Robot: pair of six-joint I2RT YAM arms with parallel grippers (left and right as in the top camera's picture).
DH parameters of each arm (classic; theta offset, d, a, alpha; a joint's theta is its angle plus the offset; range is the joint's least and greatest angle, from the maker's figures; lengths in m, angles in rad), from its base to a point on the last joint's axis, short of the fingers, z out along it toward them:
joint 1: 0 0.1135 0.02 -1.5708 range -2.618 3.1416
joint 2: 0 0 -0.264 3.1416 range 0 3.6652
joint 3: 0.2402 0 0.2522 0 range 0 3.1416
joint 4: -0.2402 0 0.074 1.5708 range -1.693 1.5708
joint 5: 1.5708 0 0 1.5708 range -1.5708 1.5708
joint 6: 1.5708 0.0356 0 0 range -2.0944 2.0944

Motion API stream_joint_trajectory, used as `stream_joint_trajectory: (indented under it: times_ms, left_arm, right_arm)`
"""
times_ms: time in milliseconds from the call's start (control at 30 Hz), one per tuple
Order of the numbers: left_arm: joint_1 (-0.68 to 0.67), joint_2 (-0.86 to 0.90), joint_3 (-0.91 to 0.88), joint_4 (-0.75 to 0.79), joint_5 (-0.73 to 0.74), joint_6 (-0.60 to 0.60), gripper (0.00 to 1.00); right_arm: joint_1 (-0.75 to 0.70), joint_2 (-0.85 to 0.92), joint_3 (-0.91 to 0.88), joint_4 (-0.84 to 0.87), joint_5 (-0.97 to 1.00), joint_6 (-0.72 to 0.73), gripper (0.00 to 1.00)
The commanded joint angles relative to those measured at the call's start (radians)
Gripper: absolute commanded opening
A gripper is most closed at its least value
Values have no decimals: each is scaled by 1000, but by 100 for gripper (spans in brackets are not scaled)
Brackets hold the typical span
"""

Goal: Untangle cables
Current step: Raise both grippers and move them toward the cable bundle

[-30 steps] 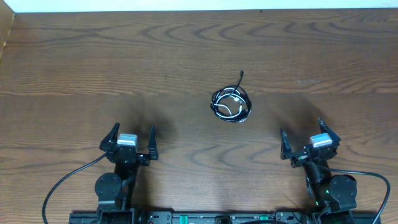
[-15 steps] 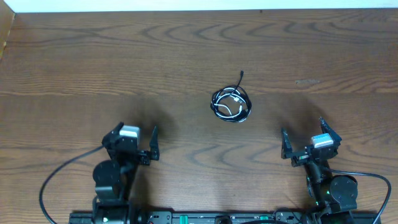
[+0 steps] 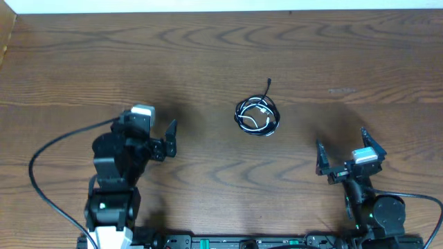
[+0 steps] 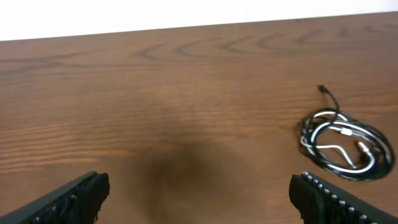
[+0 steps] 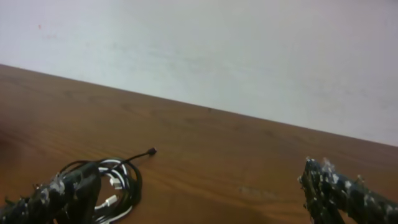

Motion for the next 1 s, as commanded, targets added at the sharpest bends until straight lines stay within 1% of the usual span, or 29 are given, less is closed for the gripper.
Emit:
stream_joint_trajectory:
  times_ms: [0,133,267,467,567,700,800,867,900,967]
  left_arm:
    - [4,29,57,-15,41,2,98]
    - [4,35,73,-32,42,2,98]
    - [-10,35,83,-54,40,2,98]
    - [-57,39,89,-66,28,2,98]
    - [-88,48,97,-88,-30,-7,98]
    - [-138,91,134,-142,-149,-66,98]
    - [-178,152,196,-208,-216,-129,98]
    - [-203,203,250,-255,-233,-191,98]
    - [-215,228,277,-275,-233,-229,98]
    - [-233,267,327,-311,-232,-371,98]
  right_arm:
    - [3,65,80,-10,26,-14,99]
    - [3,185,167,-22,30,-13,99]
    - [3,354,280,-32,30,8,99]
    - [3,658,505,-162,24,40,99]
    - [3,809,615,-236,11,40,99]
    - [3,973,718,-278,-28,51,99]
    - [3,1057,763,-279,-70,150,99]
    - [3,1091,774,-280,-89,310,99]
    - [3,1095,774,-283,-101,360,99]
    - [3,1098,773,-300,-143,488,99]
